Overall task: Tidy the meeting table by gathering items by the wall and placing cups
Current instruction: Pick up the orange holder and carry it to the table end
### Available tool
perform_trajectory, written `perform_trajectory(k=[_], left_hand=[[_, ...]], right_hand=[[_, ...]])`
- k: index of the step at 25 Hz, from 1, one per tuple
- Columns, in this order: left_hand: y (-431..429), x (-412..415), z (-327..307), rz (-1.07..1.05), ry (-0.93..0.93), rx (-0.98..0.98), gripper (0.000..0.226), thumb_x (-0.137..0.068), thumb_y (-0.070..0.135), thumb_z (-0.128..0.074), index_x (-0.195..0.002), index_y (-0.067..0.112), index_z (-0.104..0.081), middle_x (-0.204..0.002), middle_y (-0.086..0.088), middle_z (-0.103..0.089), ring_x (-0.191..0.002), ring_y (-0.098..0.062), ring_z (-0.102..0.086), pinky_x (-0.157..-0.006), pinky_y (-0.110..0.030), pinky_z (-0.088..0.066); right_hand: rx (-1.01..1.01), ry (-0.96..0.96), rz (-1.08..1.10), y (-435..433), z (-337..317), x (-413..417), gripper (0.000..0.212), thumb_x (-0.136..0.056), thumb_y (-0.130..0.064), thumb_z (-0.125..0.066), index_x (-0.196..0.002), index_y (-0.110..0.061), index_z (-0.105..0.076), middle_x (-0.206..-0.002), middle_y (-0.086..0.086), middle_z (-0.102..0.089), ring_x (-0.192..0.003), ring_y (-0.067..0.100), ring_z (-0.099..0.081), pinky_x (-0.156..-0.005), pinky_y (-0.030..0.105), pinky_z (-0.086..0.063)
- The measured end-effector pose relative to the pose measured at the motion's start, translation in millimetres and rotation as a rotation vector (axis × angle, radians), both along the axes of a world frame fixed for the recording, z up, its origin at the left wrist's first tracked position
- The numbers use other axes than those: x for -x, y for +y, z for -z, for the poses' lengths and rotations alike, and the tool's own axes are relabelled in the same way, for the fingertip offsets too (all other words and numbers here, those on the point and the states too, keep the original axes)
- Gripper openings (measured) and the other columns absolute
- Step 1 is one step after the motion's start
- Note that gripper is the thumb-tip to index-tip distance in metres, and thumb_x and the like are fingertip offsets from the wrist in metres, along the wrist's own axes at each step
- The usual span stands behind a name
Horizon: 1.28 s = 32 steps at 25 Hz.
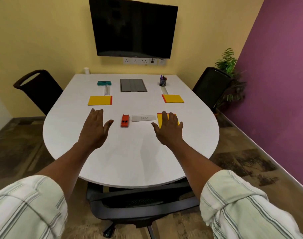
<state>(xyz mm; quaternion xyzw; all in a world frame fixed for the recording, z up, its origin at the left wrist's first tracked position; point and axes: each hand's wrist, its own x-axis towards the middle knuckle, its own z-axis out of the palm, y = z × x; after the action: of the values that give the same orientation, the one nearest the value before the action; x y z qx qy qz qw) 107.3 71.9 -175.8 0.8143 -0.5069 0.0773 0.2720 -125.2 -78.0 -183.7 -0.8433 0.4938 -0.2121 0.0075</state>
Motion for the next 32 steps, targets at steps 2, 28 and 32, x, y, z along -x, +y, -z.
perform_trajectory(k=[2,28,32], left_hand=[[14,-8,6,0.002,0.005,-0.023,0.067,-0.096,0.044,-0.036,-0.145,0.0,-0.025,-0.153,-0.018,-0.028,-0.146,-0.03,-0.013,-0.118,-0.038,-0.014],[78,-286,69,-0.042,0.099,-0.254,0.078,-0.09,0.061,-0.021,-0.147,0.009,-0.024,-0.156,-0.008,-0.024,-0.147,-0.024,-0.01,-0.12,-0.039,-0.011],[53,-346,78,-0.048,0.222,-0.288,0.074,-0.093,0.056,-0.025,-0.147,0.005,-0.024,-0.155,-0.012,-0.024,-0.147,-0.027,-0.012,-0.121,-0.038,-0.011]], right_hand=[[-0.019,0.005,0.021,11,3,-10,0.07,-0.094,-0.058,-0.035,-0.146,-0.013,-0.025,-0.145,0.014,-0.034,-0.137,0.031,-0.027,-0.105,0.06,-0.027],[-0.2,0.033,-0.135,62,61,-402,0.074,-0.094,-0.061,-0.03,-0.148,-0.011,-0.02,-0.149,0.016,-0.027,-0.138,0.033,-0.023,-0.107,0.059,-0.024],[-0.241,0.043,-0.101,49,81,-446,0.073,-0.094,-0.06,-0.031,-0.146,-0.01,-0.023,-0.146,0.017,-0.03,-0.137,0.033,-0.025,-0.106,0.058,-0.026]])
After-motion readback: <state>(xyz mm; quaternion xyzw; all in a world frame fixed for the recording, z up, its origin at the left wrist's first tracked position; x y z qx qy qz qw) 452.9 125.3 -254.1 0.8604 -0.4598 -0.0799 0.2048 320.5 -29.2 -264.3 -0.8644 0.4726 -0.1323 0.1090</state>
